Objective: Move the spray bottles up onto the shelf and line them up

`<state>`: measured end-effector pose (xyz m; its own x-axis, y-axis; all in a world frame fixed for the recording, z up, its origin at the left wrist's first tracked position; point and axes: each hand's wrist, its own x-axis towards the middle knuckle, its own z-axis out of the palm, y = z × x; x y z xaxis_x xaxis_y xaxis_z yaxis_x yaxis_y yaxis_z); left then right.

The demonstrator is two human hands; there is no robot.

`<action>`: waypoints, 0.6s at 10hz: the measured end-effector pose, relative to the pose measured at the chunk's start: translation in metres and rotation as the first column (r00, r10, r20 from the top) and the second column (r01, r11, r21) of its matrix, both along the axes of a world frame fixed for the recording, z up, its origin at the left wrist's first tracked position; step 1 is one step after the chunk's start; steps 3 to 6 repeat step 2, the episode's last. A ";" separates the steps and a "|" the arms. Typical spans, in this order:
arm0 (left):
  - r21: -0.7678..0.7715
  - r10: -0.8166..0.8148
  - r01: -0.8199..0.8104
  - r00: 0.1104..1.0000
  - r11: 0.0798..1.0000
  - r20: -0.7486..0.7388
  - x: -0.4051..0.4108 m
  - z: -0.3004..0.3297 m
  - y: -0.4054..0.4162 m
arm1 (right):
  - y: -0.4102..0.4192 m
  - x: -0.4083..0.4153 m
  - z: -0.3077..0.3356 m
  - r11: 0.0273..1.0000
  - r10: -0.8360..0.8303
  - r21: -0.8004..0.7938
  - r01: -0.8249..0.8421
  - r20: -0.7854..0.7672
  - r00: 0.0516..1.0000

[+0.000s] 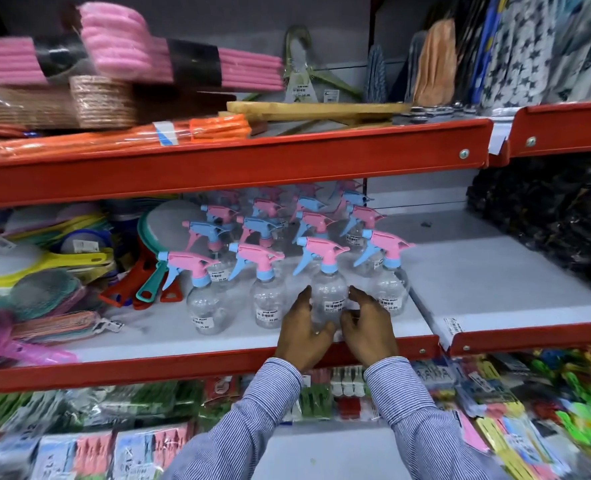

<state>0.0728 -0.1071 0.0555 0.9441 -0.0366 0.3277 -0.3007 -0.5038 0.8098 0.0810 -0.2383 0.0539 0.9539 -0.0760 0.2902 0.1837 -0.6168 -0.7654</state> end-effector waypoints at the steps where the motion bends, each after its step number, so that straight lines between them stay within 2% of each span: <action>1: 0.005 0.004 -0.004 1.000 1.000 -0.007 0.004 -0.004 0.000 | -0.001 0.003 -0.003 1.000 -0.003 0.018 0.003 0.004 1.000; 6: 0.009 0.030 -0.031 1.000 0.999 0.006 0.000 -0.003 0.000 | -0.002 0.000 -0.002 0.999 -0.015 0.051 0.015 -0.013 1.000</action>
